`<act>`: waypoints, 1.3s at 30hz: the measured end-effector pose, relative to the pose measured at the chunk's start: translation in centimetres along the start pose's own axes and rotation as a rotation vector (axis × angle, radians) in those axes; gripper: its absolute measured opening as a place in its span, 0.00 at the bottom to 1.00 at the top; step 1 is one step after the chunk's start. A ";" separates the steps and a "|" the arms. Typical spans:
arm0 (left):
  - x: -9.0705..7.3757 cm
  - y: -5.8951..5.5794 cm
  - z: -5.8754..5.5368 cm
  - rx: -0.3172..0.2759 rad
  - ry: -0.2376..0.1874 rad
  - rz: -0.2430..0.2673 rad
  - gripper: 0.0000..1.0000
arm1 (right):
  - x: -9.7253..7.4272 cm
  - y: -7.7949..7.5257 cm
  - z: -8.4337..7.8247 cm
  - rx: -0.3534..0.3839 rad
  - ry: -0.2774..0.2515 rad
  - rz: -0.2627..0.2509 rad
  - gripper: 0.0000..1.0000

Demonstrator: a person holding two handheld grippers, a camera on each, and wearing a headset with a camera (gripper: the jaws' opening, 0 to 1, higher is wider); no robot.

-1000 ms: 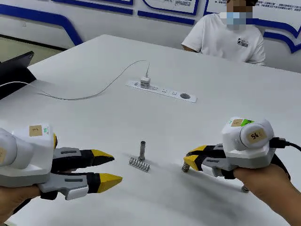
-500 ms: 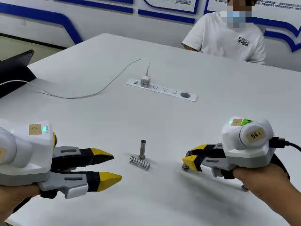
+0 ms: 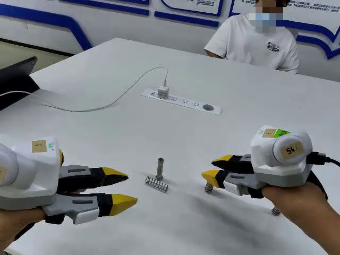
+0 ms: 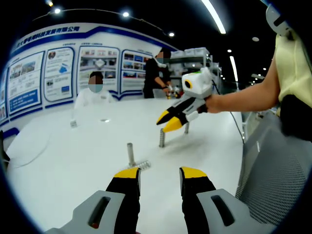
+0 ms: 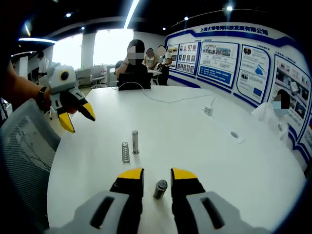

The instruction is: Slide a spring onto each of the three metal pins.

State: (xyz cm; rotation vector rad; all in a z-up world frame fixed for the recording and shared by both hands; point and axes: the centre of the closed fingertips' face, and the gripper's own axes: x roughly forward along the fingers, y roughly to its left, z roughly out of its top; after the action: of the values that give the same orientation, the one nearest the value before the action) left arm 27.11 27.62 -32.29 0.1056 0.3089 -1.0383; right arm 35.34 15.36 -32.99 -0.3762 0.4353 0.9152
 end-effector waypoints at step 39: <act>-0.5 0.5 0.0 0.004 0.006 0.012 0.32 | 6.8 6.8 -0.9 -0.052 0.067 0.163 0.20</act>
State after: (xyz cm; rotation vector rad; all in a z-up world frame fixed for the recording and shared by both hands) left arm 27.27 28.29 -32.17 0.1136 0.3112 -1.0270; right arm 33.21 23.29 -38.13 -0.4243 0.5094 1.0763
